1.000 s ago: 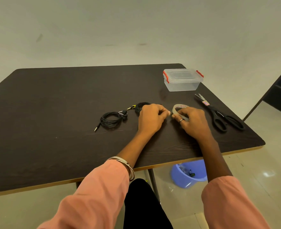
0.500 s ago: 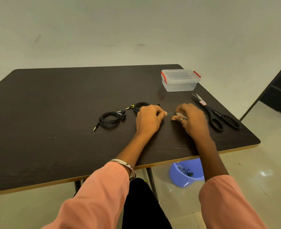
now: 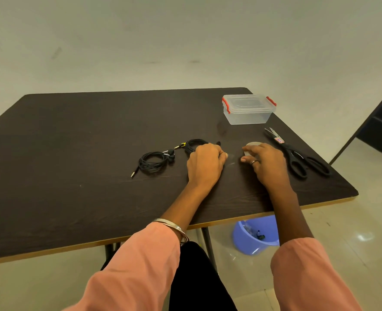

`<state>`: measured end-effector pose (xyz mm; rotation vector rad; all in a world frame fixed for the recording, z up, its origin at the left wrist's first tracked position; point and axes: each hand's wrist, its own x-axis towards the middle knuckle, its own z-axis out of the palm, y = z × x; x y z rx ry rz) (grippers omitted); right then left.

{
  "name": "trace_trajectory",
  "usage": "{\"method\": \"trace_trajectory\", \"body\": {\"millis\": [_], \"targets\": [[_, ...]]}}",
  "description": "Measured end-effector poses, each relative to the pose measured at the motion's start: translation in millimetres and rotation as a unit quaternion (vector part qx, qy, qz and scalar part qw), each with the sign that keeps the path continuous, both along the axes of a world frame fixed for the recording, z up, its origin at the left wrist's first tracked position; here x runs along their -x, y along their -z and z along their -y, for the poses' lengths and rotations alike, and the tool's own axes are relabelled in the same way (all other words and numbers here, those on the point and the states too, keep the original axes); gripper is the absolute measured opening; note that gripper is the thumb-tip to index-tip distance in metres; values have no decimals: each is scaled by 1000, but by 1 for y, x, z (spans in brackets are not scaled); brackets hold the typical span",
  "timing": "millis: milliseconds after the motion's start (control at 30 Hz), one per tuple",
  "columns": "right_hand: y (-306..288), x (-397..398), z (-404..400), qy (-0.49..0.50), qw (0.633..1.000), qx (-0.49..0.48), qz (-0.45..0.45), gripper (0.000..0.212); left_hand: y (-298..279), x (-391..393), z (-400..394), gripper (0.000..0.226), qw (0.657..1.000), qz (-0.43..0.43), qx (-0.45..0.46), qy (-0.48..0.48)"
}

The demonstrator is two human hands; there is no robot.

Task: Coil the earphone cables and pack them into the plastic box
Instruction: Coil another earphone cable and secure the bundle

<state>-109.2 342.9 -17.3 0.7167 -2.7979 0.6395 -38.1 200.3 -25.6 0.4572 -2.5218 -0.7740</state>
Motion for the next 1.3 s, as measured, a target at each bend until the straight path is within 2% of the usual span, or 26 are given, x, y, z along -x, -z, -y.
{"method": "trace_trajectory", "body": {"millis": [133,233,333,467,733,900,1067,1200,1300], "targets": [[-3,0,1,26,1000,-8,-2,38,-1,-3,-3,26,999,12,35,-13],[-1,0,-1,7,1000,-10,-4,31,0,-4,-1,24,1000,-1,28,-11],[1,-1,-6,-34,998,52,8,27,1,-5,1,20,1000,-8,10,-6],[0,-3,-10,-34,992,119,28,27,0,-5,3,19,1000,-7,0,-1],[-1,3,-2,25,998,41,47,36,1,-3,0,23,1000,14,17,-8],[1,8,0,43,992,107,54,32,0,-4,-2,24,999,21,32,-20],[4,10,-2,46,990,125,54,31,2,-5,2,18,999,9,31,15],[6,6,-7,32,976,210,55,33,6,-3,5,15,999,17,28,41],[3,2,-11,36,965,259,4,24,6,-3,7,15,998,21,25,50]]}}
